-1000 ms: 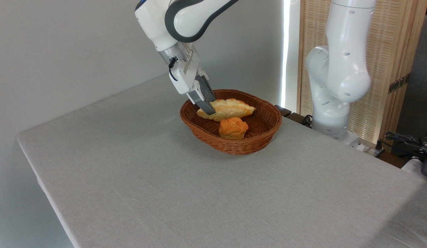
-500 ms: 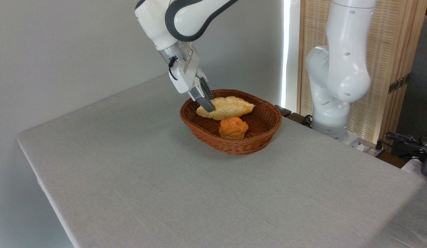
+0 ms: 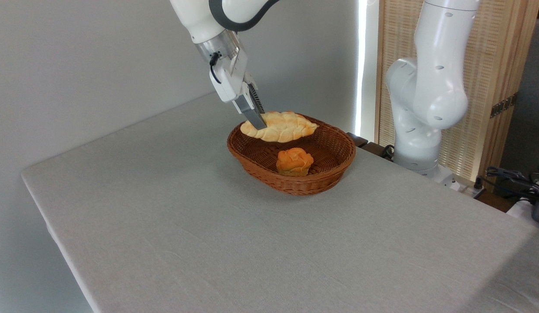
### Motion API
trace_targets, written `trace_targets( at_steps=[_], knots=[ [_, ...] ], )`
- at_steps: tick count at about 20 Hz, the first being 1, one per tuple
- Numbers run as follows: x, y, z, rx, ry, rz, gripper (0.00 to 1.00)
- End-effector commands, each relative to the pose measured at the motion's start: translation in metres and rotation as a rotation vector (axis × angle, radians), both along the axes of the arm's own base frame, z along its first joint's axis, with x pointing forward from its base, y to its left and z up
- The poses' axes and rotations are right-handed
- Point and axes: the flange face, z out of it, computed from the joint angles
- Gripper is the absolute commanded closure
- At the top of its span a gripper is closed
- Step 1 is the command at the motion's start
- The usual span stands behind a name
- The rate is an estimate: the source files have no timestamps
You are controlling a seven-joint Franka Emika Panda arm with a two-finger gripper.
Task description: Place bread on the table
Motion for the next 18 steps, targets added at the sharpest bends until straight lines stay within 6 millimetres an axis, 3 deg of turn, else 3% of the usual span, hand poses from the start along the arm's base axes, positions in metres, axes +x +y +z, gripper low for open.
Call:
trace_targets(
  at_steps=[1, 8, 13, 14, 16, 17, 18],
  knots=[
    [0.033, 0.035, 0.031, -0.06, -0.035, 0.098, 0.79],
    [0.09, 0.077, 0.041, -0.177, -0.238, 0.246, 0.79],
    [0.118, 0.084, 0.046, -0.245, -0.385, 0.287, 0.75],
    [0.121, 0.083, 0.044, -0.25, -0.399, 0.29, 0.63],
    [0.124, 0.082, 0.04, -0.248, -0.4, 0.294, 0.12],
    [0.124, 0.082, 0.039, -0.248, -0.398, 0.305, 0.0],
    [0.125, 0.082, 0.037, -0.244, -0.394, 0.325, 0.0]
  ],
)
